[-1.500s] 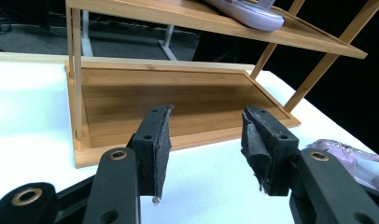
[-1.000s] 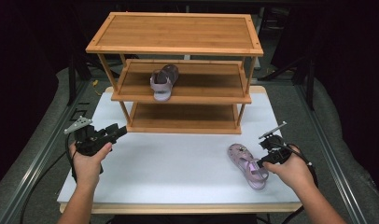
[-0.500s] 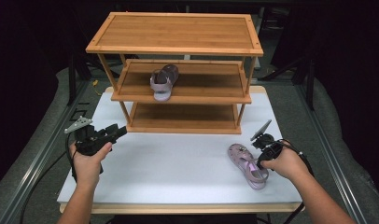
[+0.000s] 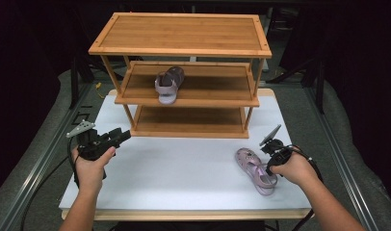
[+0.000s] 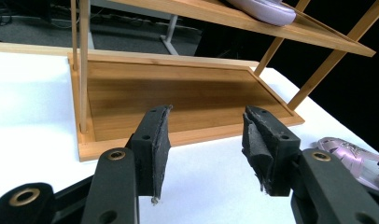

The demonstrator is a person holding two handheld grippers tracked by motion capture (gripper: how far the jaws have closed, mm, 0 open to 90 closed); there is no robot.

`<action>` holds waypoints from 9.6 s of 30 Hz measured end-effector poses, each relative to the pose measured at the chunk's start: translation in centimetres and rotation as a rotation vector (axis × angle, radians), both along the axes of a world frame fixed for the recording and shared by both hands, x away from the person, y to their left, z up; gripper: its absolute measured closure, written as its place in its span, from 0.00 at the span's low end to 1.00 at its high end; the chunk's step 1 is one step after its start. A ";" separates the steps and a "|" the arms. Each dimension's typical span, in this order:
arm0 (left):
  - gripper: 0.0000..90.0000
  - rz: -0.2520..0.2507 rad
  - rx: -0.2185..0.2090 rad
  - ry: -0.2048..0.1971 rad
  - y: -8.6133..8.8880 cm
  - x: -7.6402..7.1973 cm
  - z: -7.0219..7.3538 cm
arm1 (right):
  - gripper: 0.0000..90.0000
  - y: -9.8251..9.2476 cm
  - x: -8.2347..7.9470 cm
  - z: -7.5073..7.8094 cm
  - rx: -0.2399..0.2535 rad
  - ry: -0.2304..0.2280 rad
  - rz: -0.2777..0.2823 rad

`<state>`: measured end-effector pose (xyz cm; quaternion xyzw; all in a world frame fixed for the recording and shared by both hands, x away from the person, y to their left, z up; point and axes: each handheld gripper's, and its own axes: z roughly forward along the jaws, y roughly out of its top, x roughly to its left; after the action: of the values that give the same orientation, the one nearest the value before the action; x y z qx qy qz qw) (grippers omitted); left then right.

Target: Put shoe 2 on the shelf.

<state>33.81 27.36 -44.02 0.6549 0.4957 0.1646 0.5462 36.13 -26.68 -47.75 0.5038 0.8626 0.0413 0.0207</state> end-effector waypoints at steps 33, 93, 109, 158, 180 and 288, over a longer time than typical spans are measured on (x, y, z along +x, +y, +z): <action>0.56 0.007 -0.003 0.010 0.3 0.2 -0.2 | 0.92 0.2 -0.9 0.3 0.025 -0.062 0.011; 0.57 0.006 0.001 0.016 0.3 0.2 -0.6 | 0.92 7.5 -4.7 9.6 0.634 -0.914 -0.144; 0.57 0.004 -0.021 0.017 0.6 0.3 -0.5 | 0.92 11.4 3.0 13.1 0.578 -0.901 -0.229; 0.57 -0.007 -0.035 0.017 0.6 0.6 -0.5 | 0.78 14.0 9.5 14.0 0.559 -0.938 -0.321; 0.99 -0.027 0.106 -0.066 -5.3 5.4 4.5 | 0.92 11.8 6.1 13.9 0.570 -0.941 -0.237; 0.98 0.021 0.160 0.019 -12.4 14.9 6.4 | 1.00 15.7 10.4 9.8 0.543 -0.852 -0.252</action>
<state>48.67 15.00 -37.61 0.6926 0.4929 0.2032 0.4859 46.57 -11.01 -37.97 0.5294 0.6686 0.4621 0.2435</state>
